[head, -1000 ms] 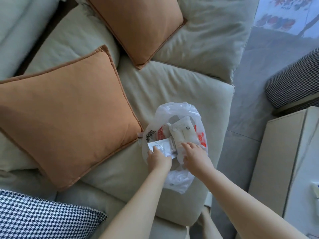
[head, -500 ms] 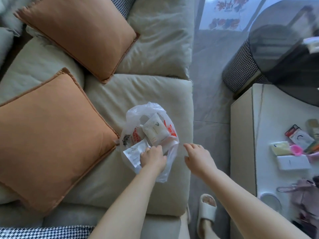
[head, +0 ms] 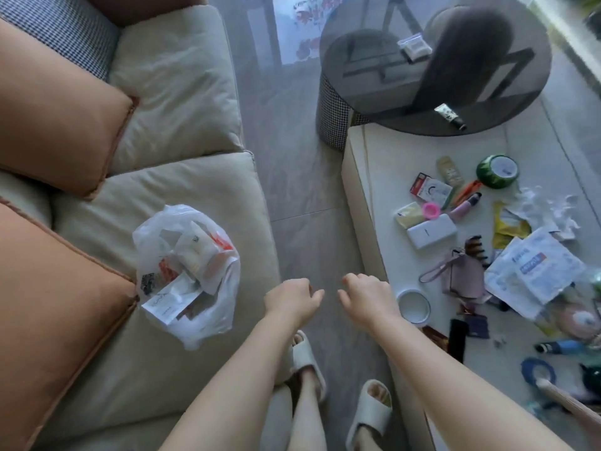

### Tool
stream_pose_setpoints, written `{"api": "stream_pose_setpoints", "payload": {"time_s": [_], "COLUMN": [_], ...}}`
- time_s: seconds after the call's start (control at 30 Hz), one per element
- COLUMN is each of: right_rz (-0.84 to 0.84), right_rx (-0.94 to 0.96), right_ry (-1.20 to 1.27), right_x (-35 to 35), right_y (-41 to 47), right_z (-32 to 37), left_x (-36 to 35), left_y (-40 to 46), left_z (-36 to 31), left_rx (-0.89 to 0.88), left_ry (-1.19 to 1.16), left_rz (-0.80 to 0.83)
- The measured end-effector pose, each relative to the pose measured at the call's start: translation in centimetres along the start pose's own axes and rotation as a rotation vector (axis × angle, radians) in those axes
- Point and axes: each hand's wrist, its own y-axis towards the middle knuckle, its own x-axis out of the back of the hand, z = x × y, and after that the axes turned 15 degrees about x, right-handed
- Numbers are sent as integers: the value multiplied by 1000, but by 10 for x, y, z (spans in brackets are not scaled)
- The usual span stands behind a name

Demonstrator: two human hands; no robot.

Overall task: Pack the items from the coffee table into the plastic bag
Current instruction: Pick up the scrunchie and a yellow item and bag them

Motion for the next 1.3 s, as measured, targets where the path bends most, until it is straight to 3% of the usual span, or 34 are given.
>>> {"api": "stream_pose_setpoints", "payload": {"time_s": [0.33,0.57,0.97,1.3], "right_rz": [-56,-123,-178,-266], "right_rx": [-222,-447,-889,-929], "right_ry": [92,237,587,721], "right_x": [-35,-77,-185,-248], "right_y": [-133,-208,-326,-324], "right_z": [-135,-192,-218,-269], "left_x": [-83,-136,-225,-336], "left_y": [-77,-112,-150,-142], "left_z": [-124,-182,-213,-232], "left_rx": [-155,-299,-443,-481], "left_ry": [135,248,447,525], "left_rz": [28,95,117,154]}}
